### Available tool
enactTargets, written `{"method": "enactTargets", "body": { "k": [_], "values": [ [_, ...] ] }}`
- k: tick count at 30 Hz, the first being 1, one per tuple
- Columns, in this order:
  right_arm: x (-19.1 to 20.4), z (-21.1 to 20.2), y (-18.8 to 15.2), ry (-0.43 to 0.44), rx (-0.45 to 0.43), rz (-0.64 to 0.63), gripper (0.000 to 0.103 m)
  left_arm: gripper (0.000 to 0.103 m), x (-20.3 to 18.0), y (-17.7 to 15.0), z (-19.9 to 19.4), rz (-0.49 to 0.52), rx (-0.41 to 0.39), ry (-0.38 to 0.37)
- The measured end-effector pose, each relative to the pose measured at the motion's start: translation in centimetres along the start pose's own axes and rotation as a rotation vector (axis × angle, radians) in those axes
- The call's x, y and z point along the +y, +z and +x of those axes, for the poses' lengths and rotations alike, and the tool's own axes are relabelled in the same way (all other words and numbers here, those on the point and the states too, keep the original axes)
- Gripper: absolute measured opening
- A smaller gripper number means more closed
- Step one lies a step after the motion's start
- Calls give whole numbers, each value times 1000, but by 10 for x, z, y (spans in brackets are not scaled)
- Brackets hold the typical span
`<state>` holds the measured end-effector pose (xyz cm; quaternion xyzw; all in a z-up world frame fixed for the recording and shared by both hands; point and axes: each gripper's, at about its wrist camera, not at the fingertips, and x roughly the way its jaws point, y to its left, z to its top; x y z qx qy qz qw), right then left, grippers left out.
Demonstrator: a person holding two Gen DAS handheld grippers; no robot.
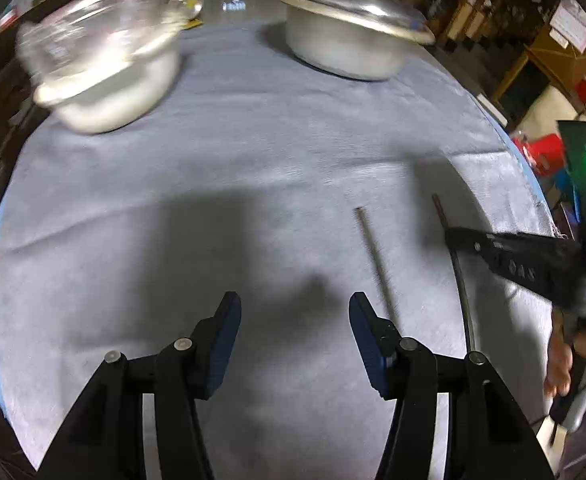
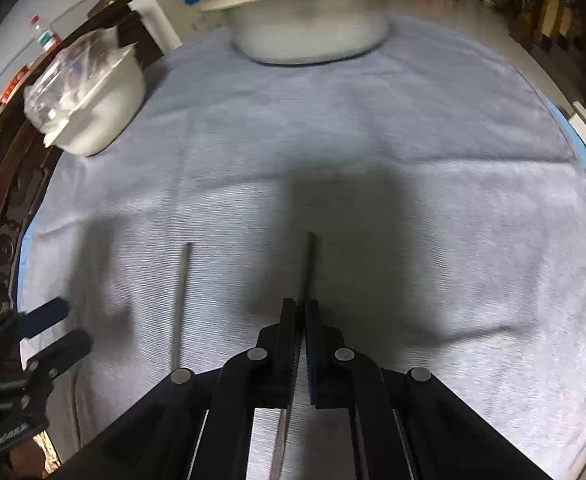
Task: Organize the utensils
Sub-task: 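Close the right tool on a dark chopstick while the left tool grasps another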
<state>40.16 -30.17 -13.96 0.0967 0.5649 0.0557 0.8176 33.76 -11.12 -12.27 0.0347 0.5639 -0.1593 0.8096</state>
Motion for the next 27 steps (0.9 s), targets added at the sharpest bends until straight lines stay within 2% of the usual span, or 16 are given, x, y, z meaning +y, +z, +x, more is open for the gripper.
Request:
{"method": "enactTargets", "body": {
  "k": [5,10,13,14,16,17,18,22,24,27],
  "values": [
    [-18,0,6,55,44,32,5,58,-32,19,21,75,47,22],
    [-25,0,8,66,74,48,7,58,-34,27,43,52,91,68],
    [-20,0,13,41,82,35,8,57,-35,28,49,40,86,36],
    [-16,1,16,27,87,26,8,54,-37,29,50,49,81,43],
    [-7,4,20,-6,83,-3,8,41,-41,29,51,73,78,73],
    [-4,4,21,-21,76,-19,8,29,-42,30,52,86,74,98],
    [0,4,21,-33,75,-35,9,17,-41,30,52,84,76,84],
    [12,-3,13,-82,59,-91,7,11,-30,28,50,47,76,30],
    [16,-5,8,-39,52,-94,6,6,-24,22,46,33,69,14],
    [19,-16,1,-24,8,-93,6,5,-13,13,36,23,37,7]
  ]
}}
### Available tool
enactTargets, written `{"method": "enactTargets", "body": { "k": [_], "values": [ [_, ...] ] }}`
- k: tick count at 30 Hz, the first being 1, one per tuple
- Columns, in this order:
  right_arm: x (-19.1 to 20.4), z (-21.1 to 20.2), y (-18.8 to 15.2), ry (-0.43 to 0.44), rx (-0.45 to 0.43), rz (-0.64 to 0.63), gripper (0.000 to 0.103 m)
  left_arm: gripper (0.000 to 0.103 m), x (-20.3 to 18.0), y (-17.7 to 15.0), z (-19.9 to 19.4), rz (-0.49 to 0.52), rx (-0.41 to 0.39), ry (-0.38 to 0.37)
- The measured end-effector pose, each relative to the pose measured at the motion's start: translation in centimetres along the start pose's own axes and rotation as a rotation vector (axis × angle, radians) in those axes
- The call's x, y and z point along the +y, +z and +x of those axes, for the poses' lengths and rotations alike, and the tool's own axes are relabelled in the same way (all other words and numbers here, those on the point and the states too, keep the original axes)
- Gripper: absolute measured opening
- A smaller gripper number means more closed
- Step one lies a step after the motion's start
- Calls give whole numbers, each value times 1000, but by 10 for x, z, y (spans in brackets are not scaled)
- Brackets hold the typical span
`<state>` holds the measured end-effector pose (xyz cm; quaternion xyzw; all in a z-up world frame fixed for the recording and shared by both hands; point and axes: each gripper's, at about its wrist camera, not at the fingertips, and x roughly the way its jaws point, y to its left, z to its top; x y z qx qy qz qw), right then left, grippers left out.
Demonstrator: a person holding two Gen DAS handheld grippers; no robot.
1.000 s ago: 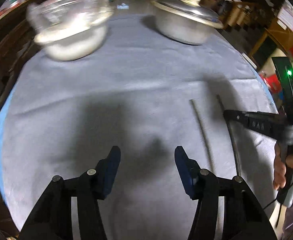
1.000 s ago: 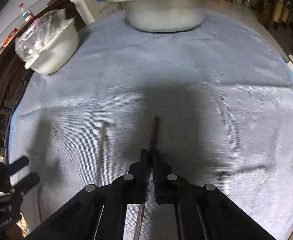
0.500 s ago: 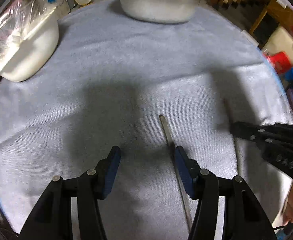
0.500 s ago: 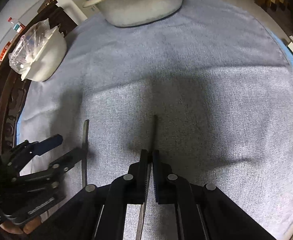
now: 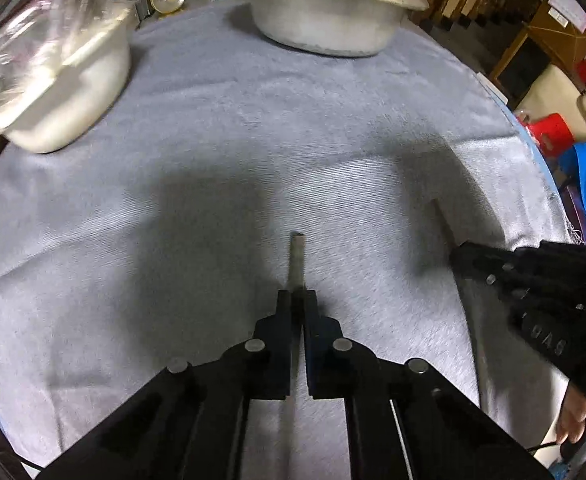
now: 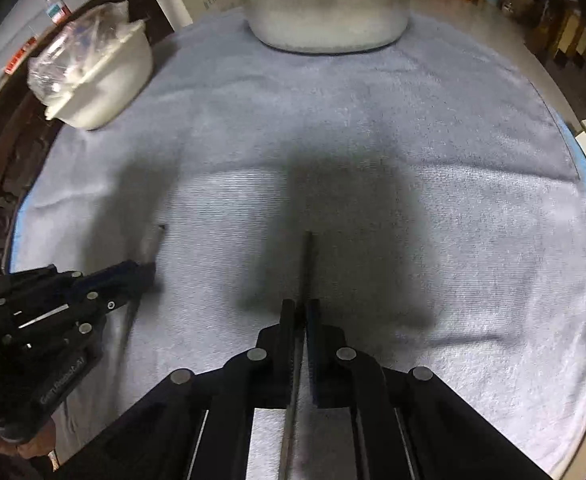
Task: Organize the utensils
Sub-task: 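Close the right tool on a dark chopstick while the left tool grasps another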
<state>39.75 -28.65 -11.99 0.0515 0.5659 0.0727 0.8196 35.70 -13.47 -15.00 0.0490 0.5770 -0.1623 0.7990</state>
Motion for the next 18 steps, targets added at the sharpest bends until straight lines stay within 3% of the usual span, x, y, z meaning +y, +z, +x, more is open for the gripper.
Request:
{"method": "enactTargets", "body": {
  "k": [10,18],
  "values": [
    [-7,-75,-42,102,-206,22,6,5,45,-35,-69,-81,-149,-10],
    [-5,-137,-91,81,-394,23,6,5,47,-76,-146,-103,-319,5]
  ]
}}
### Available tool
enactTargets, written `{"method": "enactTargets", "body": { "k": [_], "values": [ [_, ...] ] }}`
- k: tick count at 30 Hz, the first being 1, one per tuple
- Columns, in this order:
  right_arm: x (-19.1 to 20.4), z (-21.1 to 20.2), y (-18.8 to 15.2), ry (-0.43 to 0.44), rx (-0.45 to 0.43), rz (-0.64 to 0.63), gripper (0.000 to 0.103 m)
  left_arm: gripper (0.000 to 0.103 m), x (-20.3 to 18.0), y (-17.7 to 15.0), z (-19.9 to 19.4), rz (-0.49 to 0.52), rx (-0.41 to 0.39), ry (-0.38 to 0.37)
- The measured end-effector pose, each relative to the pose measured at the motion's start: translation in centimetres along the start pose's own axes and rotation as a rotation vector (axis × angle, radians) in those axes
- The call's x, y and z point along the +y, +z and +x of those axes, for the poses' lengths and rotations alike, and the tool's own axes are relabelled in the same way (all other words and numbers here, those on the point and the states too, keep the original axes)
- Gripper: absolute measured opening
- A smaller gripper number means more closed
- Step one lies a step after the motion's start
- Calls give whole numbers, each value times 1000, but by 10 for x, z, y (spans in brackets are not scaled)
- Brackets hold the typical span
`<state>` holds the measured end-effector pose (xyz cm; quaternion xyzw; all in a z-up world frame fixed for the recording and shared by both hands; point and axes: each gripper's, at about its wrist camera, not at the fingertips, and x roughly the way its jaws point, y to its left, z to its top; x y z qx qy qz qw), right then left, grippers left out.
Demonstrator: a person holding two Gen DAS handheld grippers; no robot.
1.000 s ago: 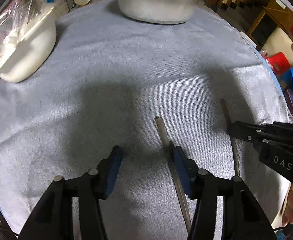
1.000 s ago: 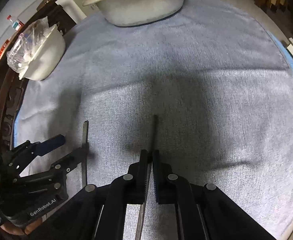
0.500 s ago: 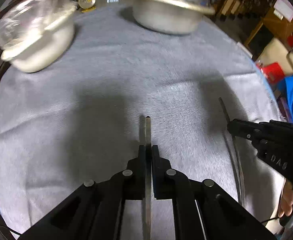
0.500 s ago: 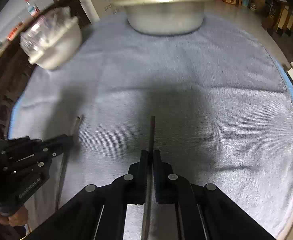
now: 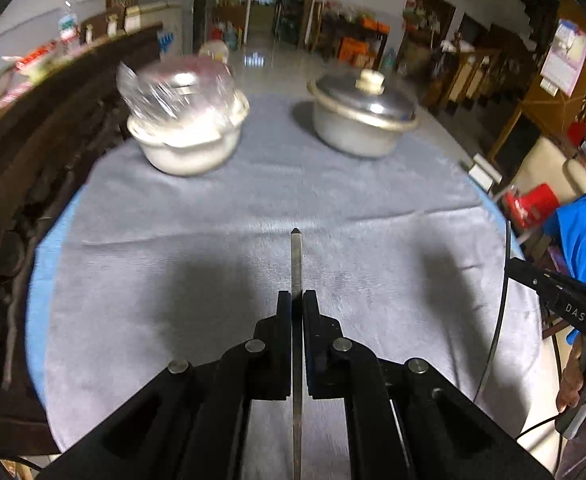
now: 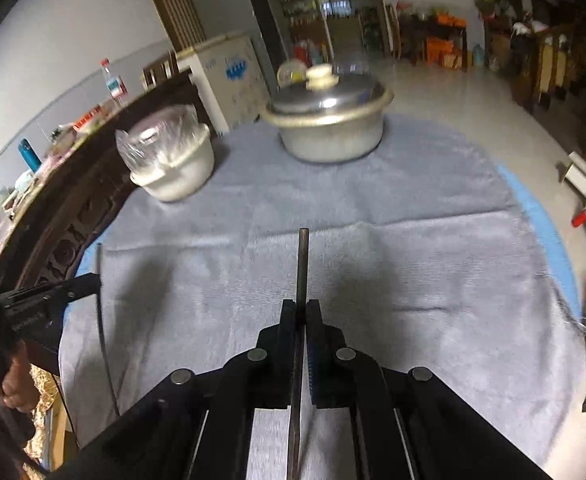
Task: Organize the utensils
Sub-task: 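Close the right tool on a dark chopstick while the left tool grasps another, then lift both held chopsticks upright and carry them toward the dark cup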
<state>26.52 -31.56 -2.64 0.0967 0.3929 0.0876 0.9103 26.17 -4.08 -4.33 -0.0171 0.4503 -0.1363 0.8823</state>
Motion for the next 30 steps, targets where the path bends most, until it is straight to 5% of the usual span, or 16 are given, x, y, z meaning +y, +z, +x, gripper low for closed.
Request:
{"method": "enactTargets", "body": {
  "k": [8,16,30],
  "values": [
    [16,-79,-40,-21,-186,-7,6,5,-5,-48,-90,-3,-184,-1],
    [30,-132,-69,-23,-277,-13,5,5,-15,-87,-146,5,-297,-4],
    [43,-193,-78,-32,-384,-41,5,5,-20,-109,-207,7,-402,-12]
  ]
}}
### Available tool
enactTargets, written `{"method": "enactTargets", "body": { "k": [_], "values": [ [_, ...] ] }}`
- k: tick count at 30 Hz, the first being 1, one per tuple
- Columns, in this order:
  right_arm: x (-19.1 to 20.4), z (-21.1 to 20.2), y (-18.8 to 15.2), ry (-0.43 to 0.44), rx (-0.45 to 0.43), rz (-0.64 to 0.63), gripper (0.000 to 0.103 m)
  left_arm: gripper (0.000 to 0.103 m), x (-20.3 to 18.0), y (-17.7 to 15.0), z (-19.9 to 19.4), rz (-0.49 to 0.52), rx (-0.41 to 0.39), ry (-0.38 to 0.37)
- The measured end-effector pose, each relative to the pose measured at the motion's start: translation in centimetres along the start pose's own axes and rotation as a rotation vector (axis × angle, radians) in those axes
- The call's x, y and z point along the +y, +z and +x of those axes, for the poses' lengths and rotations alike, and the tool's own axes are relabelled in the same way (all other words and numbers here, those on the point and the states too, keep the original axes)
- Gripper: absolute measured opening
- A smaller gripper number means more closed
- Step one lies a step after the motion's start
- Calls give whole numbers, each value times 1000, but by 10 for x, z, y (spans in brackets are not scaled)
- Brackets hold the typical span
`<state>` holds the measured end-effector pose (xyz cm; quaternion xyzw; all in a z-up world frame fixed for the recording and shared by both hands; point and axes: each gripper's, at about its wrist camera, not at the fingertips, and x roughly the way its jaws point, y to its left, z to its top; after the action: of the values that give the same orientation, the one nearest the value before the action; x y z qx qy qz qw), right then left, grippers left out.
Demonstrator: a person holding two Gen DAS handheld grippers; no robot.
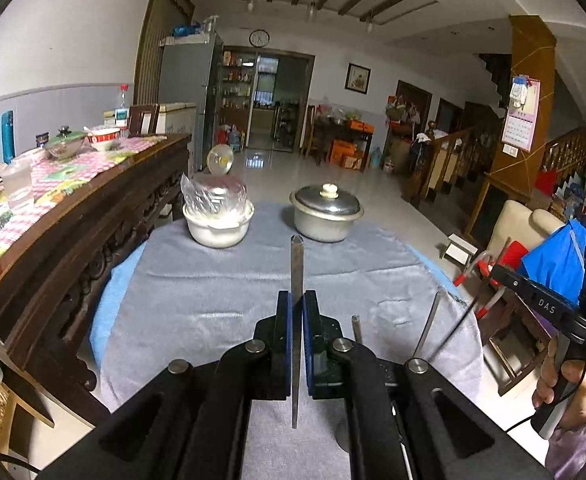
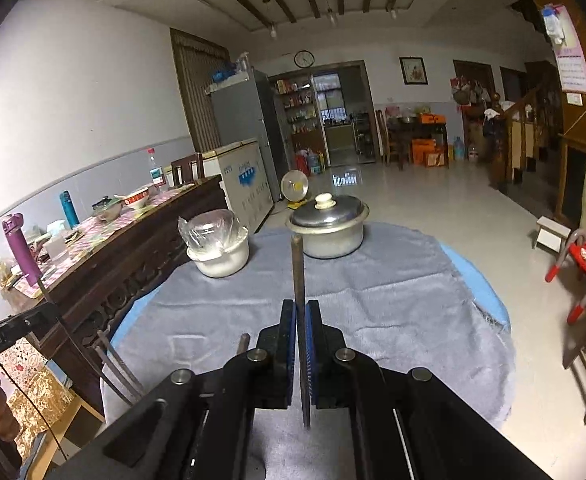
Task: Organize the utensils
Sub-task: 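Lift both held chopsticks upright and carry them toward the dark cup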
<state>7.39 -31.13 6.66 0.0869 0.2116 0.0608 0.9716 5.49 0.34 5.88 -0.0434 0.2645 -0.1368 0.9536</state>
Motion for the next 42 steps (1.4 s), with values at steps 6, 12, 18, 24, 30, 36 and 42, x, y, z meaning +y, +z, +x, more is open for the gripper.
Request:
{"method": "enactTargets", "body": {
  "k": [6,12,18,24,30,36,42],
  "values": [
    [11,-19,8,0,-9,-55,5,5,-5,9,-24,21,-24,-9],
    [21,-41,20,11,-50,-95,5,5,-13,20,-49,42,-66,-28],
    [36,-51,38,14,-69,-143,5,5,-27,35,-60,68,-96,-51],
    [-13,-3,29,41,126,38,5,5,-26,30,-53,52,-83,-51],
    [-117,88,-16,-63,421,343,10,5,-15,24,-44,26,-53,-35],
    [-158,179,-36,-129,577,418,21,5,-2,23,-28,21,-41,-6],
    [-161,254,-39,-243,658,410,35,5,18,23,-10,-27,-21,-3]
  ]
}}
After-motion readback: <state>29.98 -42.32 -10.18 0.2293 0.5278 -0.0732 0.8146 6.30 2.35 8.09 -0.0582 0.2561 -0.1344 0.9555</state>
